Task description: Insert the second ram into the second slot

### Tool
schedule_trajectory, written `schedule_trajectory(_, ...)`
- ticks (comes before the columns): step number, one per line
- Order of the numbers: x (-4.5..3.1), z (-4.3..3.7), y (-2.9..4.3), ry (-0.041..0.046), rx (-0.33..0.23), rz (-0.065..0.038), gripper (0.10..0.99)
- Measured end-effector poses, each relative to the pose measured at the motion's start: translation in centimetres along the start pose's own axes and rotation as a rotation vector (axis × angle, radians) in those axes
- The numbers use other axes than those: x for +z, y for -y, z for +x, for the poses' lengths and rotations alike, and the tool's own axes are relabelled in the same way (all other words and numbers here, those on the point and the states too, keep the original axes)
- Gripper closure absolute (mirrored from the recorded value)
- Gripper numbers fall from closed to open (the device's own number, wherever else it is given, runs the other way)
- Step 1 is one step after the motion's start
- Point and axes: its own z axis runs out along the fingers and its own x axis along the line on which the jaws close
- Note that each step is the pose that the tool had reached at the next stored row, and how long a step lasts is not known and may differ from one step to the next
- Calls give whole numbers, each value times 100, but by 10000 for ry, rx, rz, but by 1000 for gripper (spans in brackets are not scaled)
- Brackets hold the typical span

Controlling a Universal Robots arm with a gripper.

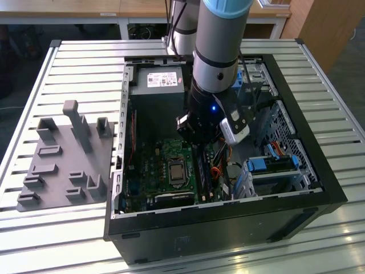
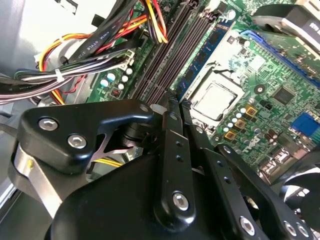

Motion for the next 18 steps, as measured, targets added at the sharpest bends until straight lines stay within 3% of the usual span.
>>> schedule_trajectory(10, 93, -8, 0, -8, 40, -16, 945)
schedule_trajectory(18, 118, -10, 5, -10, 50, -18, 945)
